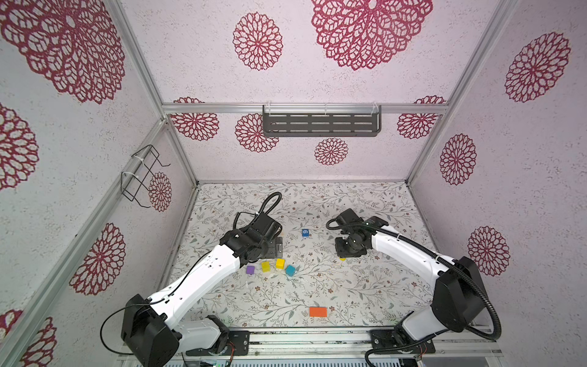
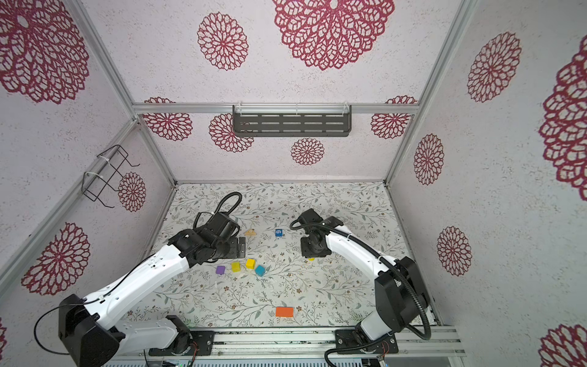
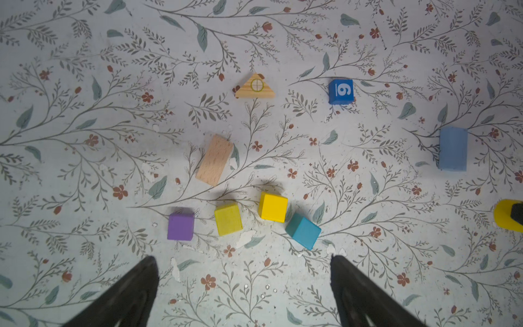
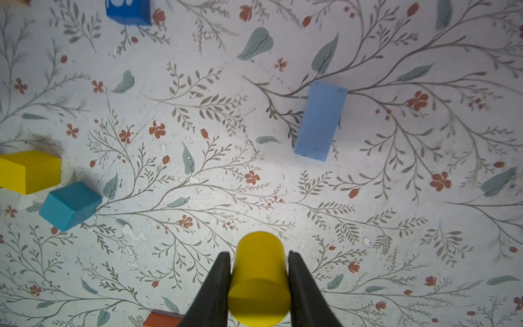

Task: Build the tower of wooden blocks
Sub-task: 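Carry the yellow cylinder with the right gripper above the light blue block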

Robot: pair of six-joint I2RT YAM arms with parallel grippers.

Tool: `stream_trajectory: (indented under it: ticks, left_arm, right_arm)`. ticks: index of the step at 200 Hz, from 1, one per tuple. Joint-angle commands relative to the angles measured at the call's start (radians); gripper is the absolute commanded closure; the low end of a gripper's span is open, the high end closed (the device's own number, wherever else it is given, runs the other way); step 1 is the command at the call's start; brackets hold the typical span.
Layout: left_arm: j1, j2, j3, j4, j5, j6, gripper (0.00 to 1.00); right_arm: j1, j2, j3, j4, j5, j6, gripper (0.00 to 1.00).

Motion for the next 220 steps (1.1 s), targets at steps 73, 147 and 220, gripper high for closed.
stream_trajectory:
  ticks: [73, 147, 220]
  left_arm:
    - [0.082, 0.149, 0.107, 0.025, 0.096, 0.094, 0.03]
    - [0.133, 0.186, 0.102, 0.051, 0.117, 0.126, 0.03]
    - [0.16, 0.192, 0.08, 0.072, 0.141, 0.137, 0.03]
  right_arm:
    - [-0.153, 0.168, 0.14, -0.031, -0.023, -0.132, 0.72]
    - [-0.189, 0.278, 0.202, -0.015, -0.015, -0.147, 0.72]
    - [-0.19, 0.325, 0.216, -0.008, -0.017, -0.146, 0.72]
